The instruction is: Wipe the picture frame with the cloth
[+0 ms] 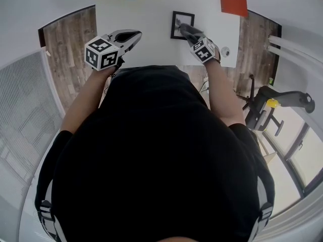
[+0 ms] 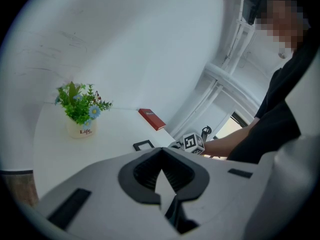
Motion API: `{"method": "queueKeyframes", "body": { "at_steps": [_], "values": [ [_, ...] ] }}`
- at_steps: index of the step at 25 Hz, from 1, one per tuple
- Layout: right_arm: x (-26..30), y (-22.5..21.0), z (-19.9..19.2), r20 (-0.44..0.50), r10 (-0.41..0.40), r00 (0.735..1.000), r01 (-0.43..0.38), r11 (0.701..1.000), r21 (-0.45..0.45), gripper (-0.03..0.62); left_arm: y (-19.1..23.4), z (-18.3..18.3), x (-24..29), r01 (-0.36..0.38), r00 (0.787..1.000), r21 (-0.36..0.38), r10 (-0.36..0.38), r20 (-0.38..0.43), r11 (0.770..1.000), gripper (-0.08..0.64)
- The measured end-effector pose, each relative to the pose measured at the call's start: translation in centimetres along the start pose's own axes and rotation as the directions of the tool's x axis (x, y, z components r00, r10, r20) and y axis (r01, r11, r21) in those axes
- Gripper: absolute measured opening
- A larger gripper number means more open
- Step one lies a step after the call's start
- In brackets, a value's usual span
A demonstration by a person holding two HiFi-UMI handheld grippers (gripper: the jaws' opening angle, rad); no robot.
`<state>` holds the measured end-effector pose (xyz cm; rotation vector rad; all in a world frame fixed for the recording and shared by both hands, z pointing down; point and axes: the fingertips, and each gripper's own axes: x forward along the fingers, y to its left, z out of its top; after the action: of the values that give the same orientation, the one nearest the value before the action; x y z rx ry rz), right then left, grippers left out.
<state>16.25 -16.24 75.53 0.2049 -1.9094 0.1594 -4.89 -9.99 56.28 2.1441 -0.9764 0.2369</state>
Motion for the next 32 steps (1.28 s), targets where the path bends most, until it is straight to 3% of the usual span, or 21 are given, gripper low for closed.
{"method": "queueKeyframes", "body": {
  "at_steps": [19, 32],
  "values": [
    [-0.9, 3.8, -2.0, -0.023, 0.005, 1.000, -0.004, 0.998, 0.056, 0.043, -1.2, 0.2, -1.0, 0.059, 0.998, 0.069, -0.056, -0.040, 0.996, 0.009],
    [-3.4, 3.9, -2.8, -0.004, -0.068, 0.998, 0.068, 0.989, 0.129, 0.043, -2.2, 1.3, -1.9, 0.096, 0.995, 0.136, -0.091, -0.041, 0.986, 0.009]
  ]
}}
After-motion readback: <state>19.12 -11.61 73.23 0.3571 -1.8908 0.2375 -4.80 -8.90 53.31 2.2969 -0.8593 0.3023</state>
